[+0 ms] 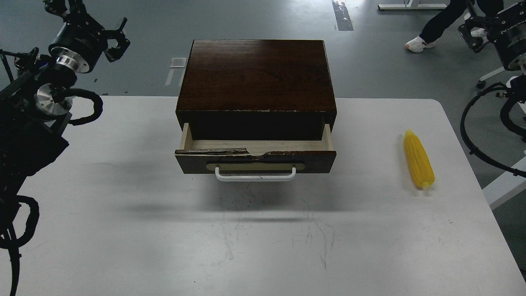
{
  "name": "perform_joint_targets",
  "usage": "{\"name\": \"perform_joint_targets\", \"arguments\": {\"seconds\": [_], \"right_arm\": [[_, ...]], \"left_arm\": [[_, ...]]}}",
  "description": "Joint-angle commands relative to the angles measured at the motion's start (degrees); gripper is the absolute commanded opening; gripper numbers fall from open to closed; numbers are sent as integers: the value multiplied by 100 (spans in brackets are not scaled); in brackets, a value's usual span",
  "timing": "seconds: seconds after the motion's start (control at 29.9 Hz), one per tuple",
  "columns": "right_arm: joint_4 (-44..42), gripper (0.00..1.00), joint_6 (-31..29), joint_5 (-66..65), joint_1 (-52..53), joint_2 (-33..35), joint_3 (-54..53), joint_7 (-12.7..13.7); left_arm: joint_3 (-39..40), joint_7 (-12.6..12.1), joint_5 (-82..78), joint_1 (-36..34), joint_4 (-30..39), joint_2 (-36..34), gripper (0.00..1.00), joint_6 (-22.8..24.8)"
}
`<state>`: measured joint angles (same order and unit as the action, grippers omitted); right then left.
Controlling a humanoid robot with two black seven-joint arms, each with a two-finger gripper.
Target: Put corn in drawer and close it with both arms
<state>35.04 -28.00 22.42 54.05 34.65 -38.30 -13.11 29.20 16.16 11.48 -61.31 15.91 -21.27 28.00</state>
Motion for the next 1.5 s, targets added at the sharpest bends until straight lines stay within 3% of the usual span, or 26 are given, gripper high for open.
{"name": "perform_joint_targets", "arguments": {"seconds": [0.0, 0.57, 0.7, 0.97, 1.1, 1.17, 1.47], "right_arm": [[2, 100, 0, -1, -8, -20, 7, -8], [99, 100, 5, -483, 176, 446, 269, 71], [90, 100, 365, -1388, 922, 569, 911, 71], [108, 100, 462, -2373, 2390, 868, 2799, 115], [370, 100, 471, -2865, 3040, 903, 4081, 641], [485, 100, 462, -2971, 3146, 938, 4364, 739], [758, 100, 410, -6386, 3552, 938, 5034, 757]], "left_arm": [[-2, 1, -14, 5, -1, -17, 98, 0], [16, 27, 12, 84, -1, -26, 98, 0], [16, 27, -23, 145, 43, -26, 98, 0], [-2, 18, -41, 260, 52, -26, 98, 0], [-19, 18, -50, 435, 61, -26, 98, 0], [-19, 18, -50, 462, 61, -26, 98, 0], [60, 36, -6, 462, 61, -132, 98, 0]]}}
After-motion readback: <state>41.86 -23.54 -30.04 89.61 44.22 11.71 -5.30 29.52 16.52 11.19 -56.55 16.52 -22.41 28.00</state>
